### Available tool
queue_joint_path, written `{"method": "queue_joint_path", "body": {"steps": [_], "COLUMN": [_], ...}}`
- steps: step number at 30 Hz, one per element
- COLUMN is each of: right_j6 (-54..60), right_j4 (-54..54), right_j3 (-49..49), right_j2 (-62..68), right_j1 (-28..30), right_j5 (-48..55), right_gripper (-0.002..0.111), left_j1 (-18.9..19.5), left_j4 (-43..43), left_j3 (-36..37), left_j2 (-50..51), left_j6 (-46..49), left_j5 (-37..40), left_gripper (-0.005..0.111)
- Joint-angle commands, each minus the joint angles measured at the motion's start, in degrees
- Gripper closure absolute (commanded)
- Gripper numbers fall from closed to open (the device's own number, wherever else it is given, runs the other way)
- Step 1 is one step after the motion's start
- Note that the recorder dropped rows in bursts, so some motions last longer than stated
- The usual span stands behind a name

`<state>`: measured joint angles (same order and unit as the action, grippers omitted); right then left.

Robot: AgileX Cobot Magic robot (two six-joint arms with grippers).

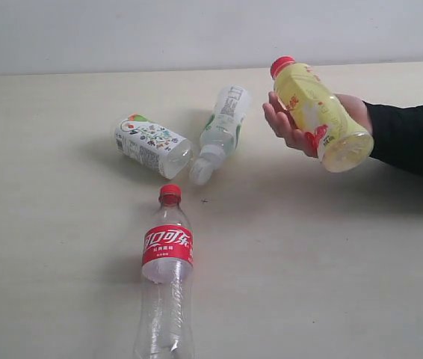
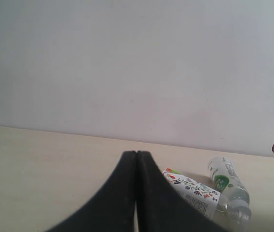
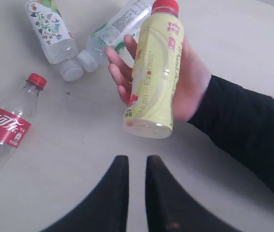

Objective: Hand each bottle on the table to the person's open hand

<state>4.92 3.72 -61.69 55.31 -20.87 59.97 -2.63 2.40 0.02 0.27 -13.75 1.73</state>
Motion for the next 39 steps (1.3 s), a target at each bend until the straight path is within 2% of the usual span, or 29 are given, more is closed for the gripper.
{"method": "queue_joint_path", "body": {"steps": [1,7,12,20,28,39], "right_j6": [1.4,1.5,-0.5,-0.3,-0.2,-0.6], "right_j4": [-1.1,-3.0,-6.1,-5.1,-7.1,-7.1], "right_j3": [7.7,13.8,19.8,31.0,34.0,34.6], "right_j2": [-15.2,-31.8,-35.6,-43.4,-55.3,-55.3], "right_j1": [0.2,0.2,0.2,0.2,0.2,0.2], "right_j5": [-5.3,-9.5,-8.5,-21.5,-23.0,-25.0], "right_gripper": [0.108,0.108,0.108,0.108,0.108,0.108], "left_j1": [-0.3,-0.3,-0.3,-0.3,-0.3,-0.3], "left_j4": [-0.2,-0.2,-0.2,-0.2,-0.2,-0.2], "left_j3": [0.0,0.0,0.0,0.0,0.0,0.0], "left_j2": [-0.3,-0.3,-0.3,-0.3,-0.3,-0.3], "left_j6": [0.1,0.1,0.1,0.1,0.1,0.1], "left_j5": [-0.2,-0.2,-0.2,-0.2,-0.2,-0.2], "left_gripper": [0.107,0.107,0.107,0.107,0.107,0.107]}}
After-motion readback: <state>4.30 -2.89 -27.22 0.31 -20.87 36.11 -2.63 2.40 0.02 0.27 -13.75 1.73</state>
